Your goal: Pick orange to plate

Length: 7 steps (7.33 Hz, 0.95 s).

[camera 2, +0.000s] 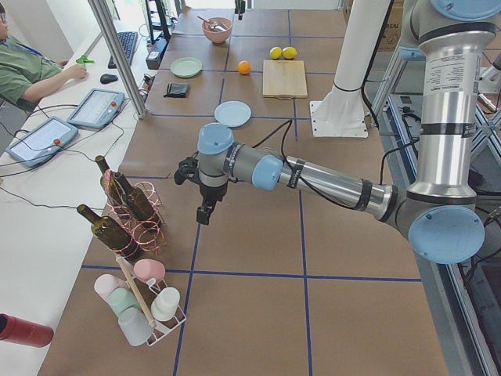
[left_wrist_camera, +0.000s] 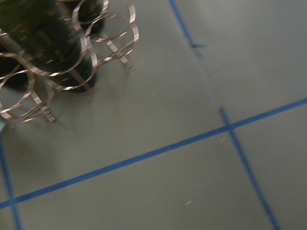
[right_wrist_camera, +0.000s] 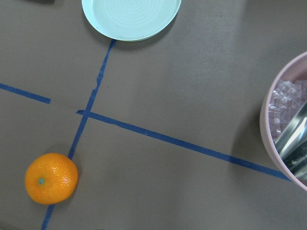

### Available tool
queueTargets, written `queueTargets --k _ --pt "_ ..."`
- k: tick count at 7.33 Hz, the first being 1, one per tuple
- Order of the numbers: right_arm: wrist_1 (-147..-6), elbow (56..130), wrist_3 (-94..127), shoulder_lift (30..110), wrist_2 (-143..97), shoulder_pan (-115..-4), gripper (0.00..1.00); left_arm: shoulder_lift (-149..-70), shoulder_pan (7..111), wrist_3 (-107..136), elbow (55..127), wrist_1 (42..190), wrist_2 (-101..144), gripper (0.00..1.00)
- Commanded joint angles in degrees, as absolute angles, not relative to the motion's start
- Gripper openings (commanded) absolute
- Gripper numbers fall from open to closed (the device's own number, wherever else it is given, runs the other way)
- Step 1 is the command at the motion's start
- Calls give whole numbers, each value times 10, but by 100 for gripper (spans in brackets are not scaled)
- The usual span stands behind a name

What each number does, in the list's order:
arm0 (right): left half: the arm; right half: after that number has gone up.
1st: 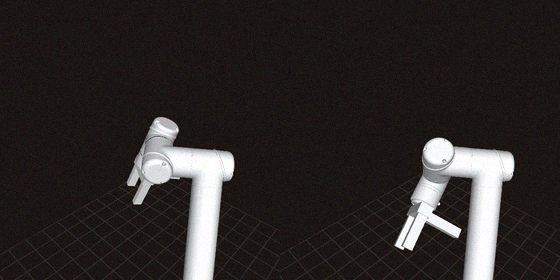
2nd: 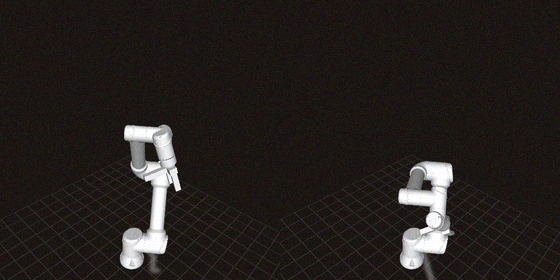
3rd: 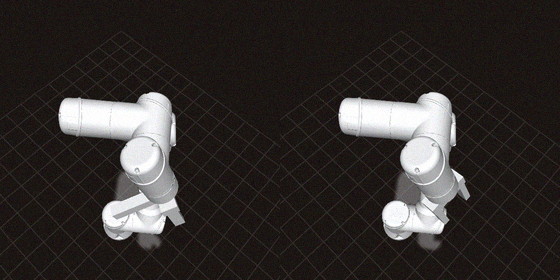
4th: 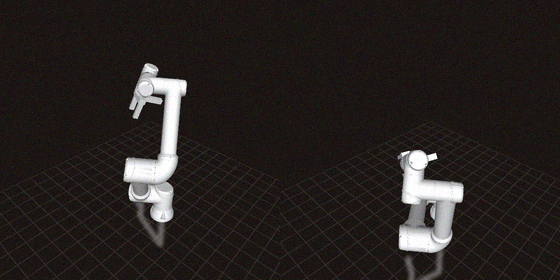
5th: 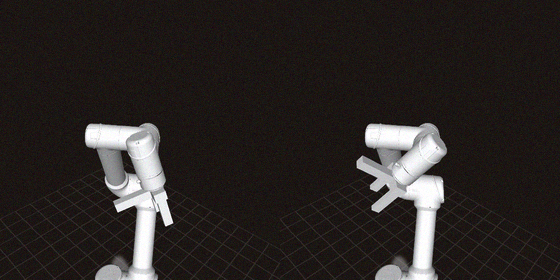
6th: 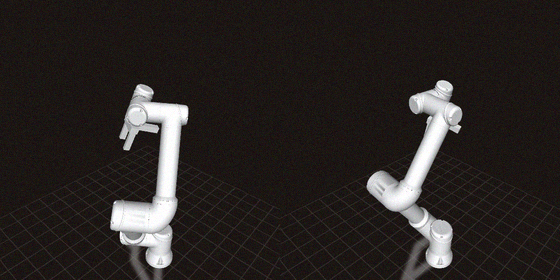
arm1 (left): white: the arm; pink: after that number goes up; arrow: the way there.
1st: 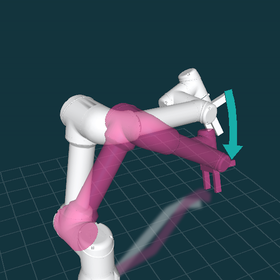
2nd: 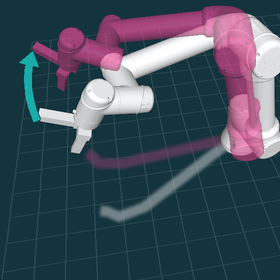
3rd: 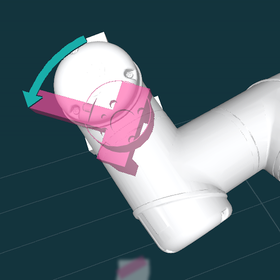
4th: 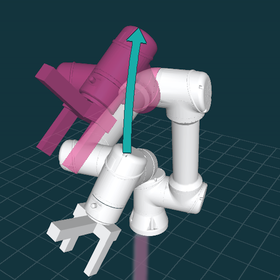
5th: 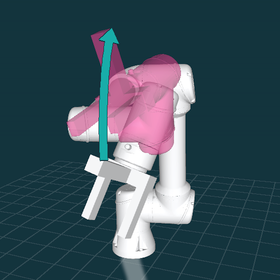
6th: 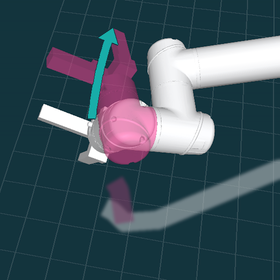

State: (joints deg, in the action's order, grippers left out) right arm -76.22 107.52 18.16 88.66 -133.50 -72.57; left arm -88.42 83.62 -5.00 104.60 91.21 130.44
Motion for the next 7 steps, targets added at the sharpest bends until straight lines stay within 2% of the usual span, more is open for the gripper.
queueTargets --k 1,3,7 --pt "-765 1075 238 855 -1332 -689 100 -835 929 -134 990 889 1370 100" --pt "-765 1076 259 850 -1309 -666 100 -809 941 -131 992 896 1405 100" --pt "-756 1071 428 818 -1160 -505 100 -814 940 -127 981 896 1403 100"
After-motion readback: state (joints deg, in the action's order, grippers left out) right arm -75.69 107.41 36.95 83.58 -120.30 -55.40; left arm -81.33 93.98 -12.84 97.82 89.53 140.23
